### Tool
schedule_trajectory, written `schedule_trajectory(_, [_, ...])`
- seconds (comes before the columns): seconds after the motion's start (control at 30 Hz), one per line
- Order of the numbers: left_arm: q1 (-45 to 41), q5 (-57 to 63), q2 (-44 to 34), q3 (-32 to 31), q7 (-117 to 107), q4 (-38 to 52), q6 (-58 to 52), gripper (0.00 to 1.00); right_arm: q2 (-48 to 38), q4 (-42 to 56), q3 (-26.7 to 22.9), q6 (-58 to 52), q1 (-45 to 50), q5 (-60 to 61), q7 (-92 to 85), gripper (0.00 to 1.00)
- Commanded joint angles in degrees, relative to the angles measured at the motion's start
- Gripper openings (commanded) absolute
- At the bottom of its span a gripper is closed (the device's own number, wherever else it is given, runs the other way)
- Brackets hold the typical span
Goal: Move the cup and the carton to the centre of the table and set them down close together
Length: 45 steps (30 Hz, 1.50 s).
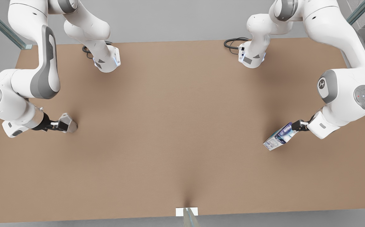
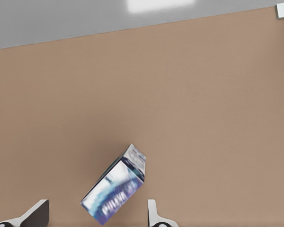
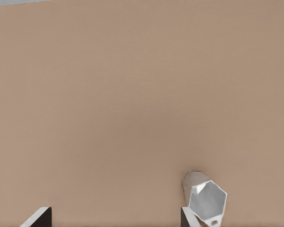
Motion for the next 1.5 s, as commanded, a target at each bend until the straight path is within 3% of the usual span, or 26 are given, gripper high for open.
schedule_trajectory(0.0, [0.0, 0.1, 0.0, 0.0, 0.0, 0.0, 0.0, 1.0, 0.0, 0.0, 0.0, 0.0, -0.1, 0.0, 0.4, 1.0])
schedule_trajectory(0.3, [0.0, 0.1, 0.6, 0.0, 0.5, 0.0, 0.0, 1.0, -2.6, -13.8, 0.0, 1.5, -0.9, 0.2, -2.3, 1.0])
schedule_trajectory(0.53, [0.0, -0.3, 1.6, -0.1, 2.9, -0.4, -0.3, 1.0, -2.6, -27.3, -3.1, 20.0, -3.9, 1.1, -4.7, 1.0])
schedule_trajectory(0.63, [-0.2, -0.3, 1.6, -0.1, 2.8, -0.4, -0.4, 1.0, -3.3, -30.8, -3.7, 21.3, -4.0, 1.4, -5.6, 1.0])
schedule_trajectory(0.87, [-0.2, -0.4, 2.7, -0.1, 2.9, -0.5, -0.9, 1.0, 2.1, -33.2, -4.0, 31.5, -5.4, 0.9, -11.5, 1.0])
schedule_trajectory(1.37, [-0.3, -0.4, 2.9, -0.1, 2.9, -0.4, -0.9, 1.0, 2.4, -37.9, -4.8, 31.5, -8.0, 0.7, -15.0, 1.0])
schedule_trajectory(1.47, [-0.3, -0.4, 2.9, -0.1, 2.8, -0.4, -0.9, 1.0, 2.9, -41.0, -5.0, 35.8, -8.2, 0.7, -15.6, 1.0])
